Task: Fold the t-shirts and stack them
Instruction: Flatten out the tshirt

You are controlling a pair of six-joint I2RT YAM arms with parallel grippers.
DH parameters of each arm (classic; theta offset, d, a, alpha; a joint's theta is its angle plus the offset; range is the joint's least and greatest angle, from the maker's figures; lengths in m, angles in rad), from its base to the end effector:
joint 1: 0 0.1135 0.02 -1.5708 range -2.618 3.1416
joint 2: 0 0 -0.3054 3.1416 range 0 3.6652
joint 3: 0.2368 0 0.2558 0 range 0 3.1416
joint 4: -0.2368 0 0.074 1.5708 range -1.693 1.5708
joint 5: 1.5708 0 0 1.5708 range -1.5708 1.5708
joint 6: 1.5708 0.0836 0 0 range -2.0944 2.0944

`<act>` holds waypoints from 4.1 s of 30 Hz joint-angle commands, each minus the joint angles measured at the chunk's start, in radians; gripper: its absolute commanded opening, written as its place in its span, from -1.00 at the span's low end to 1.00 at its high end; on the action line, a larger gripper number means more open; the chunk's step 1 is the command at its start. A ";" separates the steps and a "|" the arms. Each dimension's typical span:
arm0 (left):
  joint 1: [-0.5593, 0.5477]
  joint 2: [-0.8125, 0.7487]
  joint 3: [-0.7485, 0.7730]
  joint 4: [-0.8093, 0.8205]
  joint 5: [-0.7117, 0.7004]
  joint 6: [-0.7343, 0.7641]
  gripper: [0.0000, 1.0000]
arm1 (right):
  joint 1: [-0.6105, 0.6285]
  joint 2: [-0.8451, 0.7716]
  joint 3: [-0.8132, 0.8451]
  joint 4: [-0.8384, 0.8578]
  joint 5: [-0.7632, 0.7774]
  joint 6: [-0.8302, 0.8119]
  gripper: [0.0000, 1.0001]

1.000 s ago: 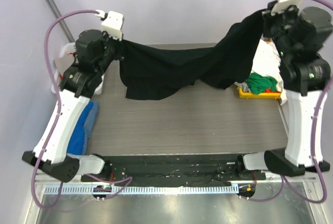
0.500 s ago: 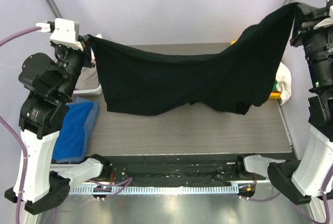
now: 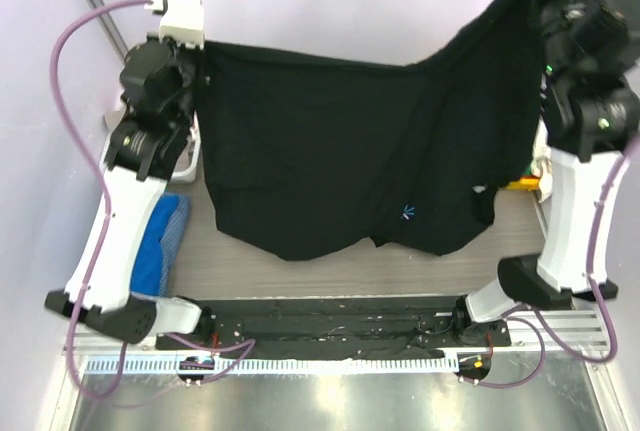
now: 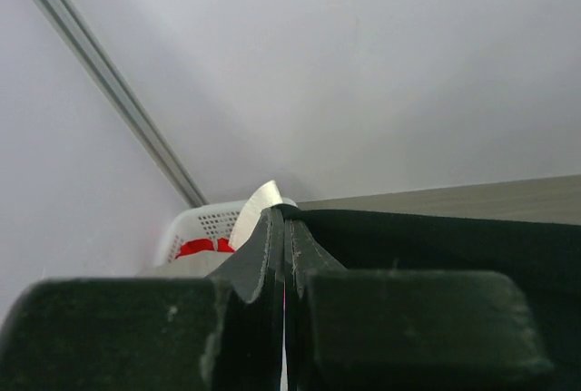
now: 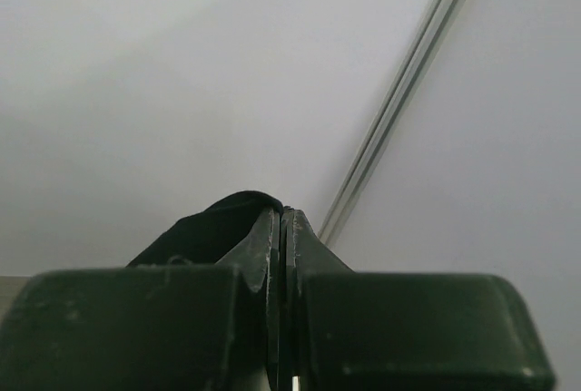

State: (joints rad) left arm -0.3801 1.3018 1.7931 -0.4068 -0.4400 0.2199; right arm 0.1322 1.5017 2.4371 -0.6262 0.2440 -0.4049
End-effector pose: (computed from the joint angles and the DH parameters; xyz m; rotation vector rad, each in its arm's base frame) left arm 0.2722 -0.0704 0.5908 0.0917 1.4947 0.1976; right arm 0.2465 0.0124 0.7011 -0.1307 1.2740 -0.3885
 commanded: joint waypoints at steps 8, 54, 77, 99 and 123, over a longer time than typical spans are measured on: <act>0.098 0.042 0.141 0.089 -0.040 -0.053 -1.00 | -0.006 -0.012 0.037 0.117 0.092 -0.034 -0.98; 0.202 0.230 0.241 0.093 -0.077 -0.036 -1.00 | -0.006 0.170 0.089 0.227 0.293 -0.158 -0.98; 0.290 0.078 -0.010 0.152 -0.011 -0.113 -1.00 | -0.009 -0.012 -0.186 0.359 0.350 -0.117 -0.98; 0.290 -0.086 -0.529 0.183 0.095 -0.046 -1.00 | -0.013 -0.319 -0.934 0.295 0.244 -0.032 -0.98; 0.290 0.289 0.313 0.212 0.040 -0.125 -1.00 | -0.042 0.118 -0.032 0.503 0.291 -0.077 -0.98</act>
State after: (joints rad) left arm -0.1089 1.7092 2.1330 -0.3294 -0.3473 0.1032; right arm 0.1101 1.7248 2.3730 -0.2810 0.4877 -0.4808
